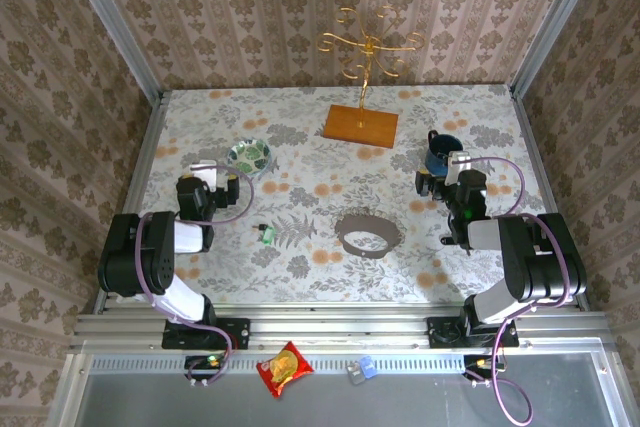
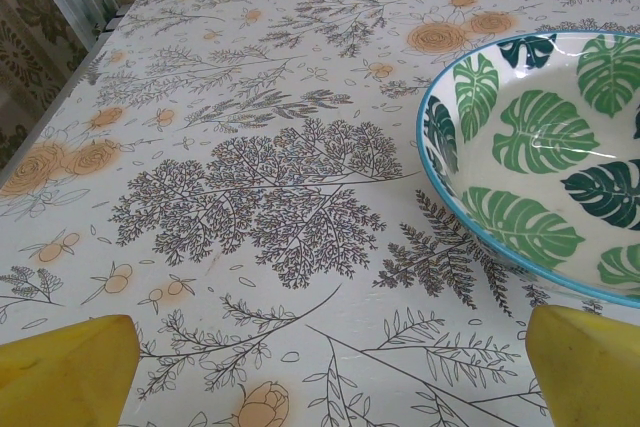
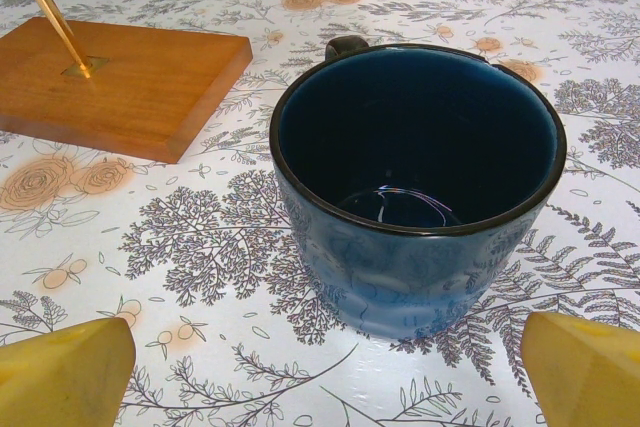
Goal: Put the keys on the keyring
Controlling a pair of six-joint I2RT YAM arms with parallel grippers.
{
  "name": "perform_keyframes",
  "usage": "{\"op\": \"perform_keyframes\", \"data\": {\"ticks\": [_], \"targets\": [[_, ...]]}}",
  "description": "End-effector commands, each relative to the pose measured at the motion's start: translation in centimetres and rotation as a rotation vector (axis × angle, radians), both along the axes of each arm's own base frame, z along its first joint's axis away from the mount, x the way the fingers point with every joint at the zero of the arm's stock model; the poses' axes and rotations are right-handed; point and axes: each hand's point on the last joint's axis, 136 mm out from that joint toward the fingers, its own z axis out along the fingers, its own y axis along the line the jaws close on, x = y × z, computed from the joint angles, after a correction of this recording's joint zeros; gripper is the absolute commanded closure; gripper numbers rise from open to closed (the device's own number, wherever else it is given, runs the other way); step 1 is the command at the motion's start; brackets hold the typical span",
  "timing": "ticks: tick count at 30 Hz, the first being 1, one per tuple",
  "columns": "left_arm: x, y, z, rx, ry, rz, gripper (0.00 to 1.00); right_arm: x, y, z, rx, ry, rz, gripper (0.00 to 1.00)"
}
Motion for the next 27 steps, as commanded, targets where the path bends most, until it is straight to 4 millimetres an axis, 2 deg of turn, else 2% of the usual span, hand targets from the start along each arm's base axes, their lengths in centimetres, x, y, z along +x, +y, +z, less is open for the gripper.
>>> {"op": "perform_keyframes", "data": {"ticks": [1, 5, 11, 19, 23, 27], "targets": [[0.5, -0.1, 2.5, -0.01, -0.072, -0.015, 0.0, 0.4, -0.6, 2.1, -0.004, -0.026, -0.037, 0.0], [-0.9, 0.9, 5.4, -0.007, -0.112, 0.057, 0.0, -0.5, -1.4, 5.2, 0.025, 0.021, -0.103, 0.0], [-2.9, 0.3, 10.2, -0.035, -0.207, 0.047, 0.0, -1.8, -0.9, 7.5, 0.13, 0.024, -0.139, 0.0], [-3.5, -1.2, 13.8, -0.136, -0.205, 0.001, 0.0, -4.1, 0.9, 7.2, 0.308, 0.262, -0.17, 0.01], [-3.7, -4.4, 14.0, -0.249, -0.129, -0.141, 0.0, -5.5, 2.9, 6.4, 0.356, 0.42, -0.111, 0.1], [-4.4, -8.1, 13.4, -0.31, -0.037, -0.243, 0.03, -7.6, 5.1, 5.4, 0.374, 0.506, -0.059, 0.14]]}}
